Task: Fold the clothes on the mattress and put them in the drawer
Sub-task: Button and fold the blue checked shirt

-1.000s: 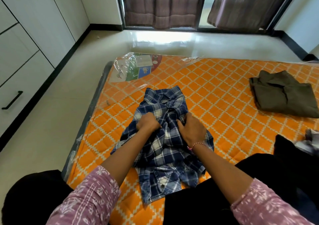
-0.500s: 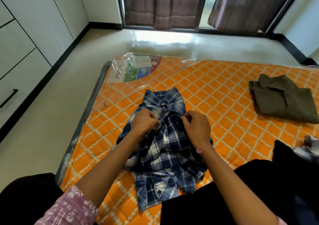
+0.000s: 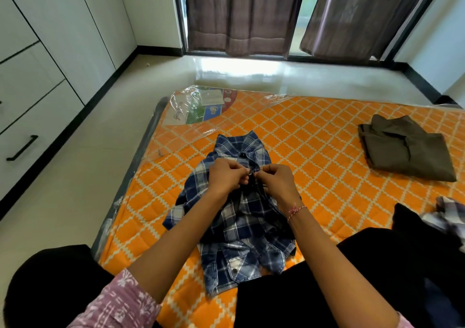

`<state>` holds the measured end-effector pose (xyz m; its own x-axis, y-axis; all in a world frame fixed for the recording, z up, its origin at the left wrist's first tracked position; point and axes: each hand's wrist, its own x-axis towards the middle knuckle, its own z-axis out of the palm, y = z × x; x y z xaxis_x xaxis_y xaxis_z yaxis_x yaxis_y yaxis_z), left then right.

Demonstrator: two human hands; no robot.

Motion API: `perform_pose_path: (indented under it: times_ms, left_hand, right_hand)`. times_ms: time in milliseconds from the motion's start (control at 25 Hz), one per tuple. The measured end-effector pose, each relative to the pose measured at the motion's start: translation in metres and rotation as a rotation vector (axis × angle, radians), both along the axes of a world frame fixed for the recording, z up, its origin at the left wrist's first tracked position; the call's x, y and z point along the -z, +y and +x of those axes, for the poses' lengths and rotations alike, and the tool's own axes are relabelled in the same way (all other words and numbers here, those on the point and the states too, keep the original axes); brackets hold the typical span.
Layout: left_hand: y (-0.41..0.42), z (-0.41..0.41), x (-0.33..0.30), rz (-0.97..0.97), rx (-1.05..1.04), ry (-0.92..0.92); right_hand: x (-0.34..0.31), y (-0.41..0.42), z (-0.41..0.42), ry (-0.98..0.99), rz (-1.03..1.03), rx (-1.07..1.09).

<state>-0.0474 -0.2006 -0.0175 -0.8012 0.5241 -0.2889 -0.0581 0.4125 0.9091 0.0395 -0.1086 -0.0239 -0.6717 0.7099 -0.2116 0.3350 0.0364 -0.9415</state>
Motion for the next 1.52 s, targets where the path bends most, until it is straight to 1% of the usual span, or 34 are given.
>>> perform_pose_path:
  times_ms: [80,200,240,400,440,480,520,560,600,640,800,880,920,1040,1120,1320,1400,1440,1520]
  left_hand:
    - [0.002,0.005,0.001,0.024,-0.03,0.021]
    - [0.003,0.012,0.004,0.108,-0.099,-0.04]
    - [0.004,0.015,0.005,0.111,-0.119,-0.023]
    - [0.008,0.024,0.007,0.059,-0.218,0.152]
    - [0.008,0.023,0.007,0.075,-0.236,0.148]
    - [0.008,0.021,0.007,0.112,-0.234,0.113]
    - [0.006,0.018,0.006,0.149,-0.212,0.065]
    - [0.005,0.015,0.004,0.166,-0.179,0.031]
    - [0.004,0.011,0.004,0.16,-0.154,0.017]
    - [0.004,0.007,0.005,0.154,-0.146,-0.003]
    - [0.004,0.001,0.002,0.182,-0.154,-0.148]
    - [0.004,-0.002,-0.002,0.2,-0.163,-0.145]
    - [0.005,-0.004,-0.005,0.221,-0.17,-0.137]
    - [0.01,-0.007,-0.015,0.279,-0.159,-0.154]
    - [0.015,-0.008,-0.019,0.29,-0.167,-0.186]
    - [0.019,-0.011,-0.02,0.327,-0.116,-0.165]
    - [0.018,-0.011,-0.017,0.326,-0.092,-0.147]
    - [0.018,-0.011,-0.016,0.322,-0.075,-0.11]
    - [0.015,-0.015,-0.016,0.292,-0.014,0.062]
  right_hand:
    - [-0.001,-0.002,0.0,0.002,0.027,0.009]
    - [-0.002,-0.004,-0.001,0.009,0.058,0.078]
    - [-0.002,-0.005,-0.001,0.011,0.07,0.099]
    - [-0.003,-0.011,-0.007,0.003,0.076,0.12]
    - [-0.003,-0.009,-0.009,0.007,0.023,0.125]
    - [-0.005,-0.007,-0.009,0.034,-0.082,0.128]
    - [-0.007,-0.005,-0.009,0.068,-0.201,0.118]
    - [-0.01,-0.002,-0.008,0.093,-0.273,0.092]
    - [-0.012,0.001,-0.007,0.08,-0.255,0.051]
    - [-0.013,0.003,-0.007,0.05,-0.194,0.01]
    - [-0.02,0.002,-0.016,-0.041,0.125,-0.063]
    - [-0.022,0.002,-0.022,-0.06,0.318,-0.079]
    - [-0.024,0.003,-0.023,-0.046,0.363,-0.085]
    - [-0.031,0.008,-0.024,-0.003,0.431,-0.118]
    - [-0.034,0.011,-0.024,-0.023,0.488,-0.133]
    - [-0.044,0.011,-0.026,-0.062,0.573,-0.117]
    - [-0.047,0.015,-0.027,-0.068,0.487,-0.131]
    - [-0.048,0.016,-0.026,-0.057,0.389,-0.128]
    - [-0.05,0.018,-0.026,-0.01,0.088,-0.118]
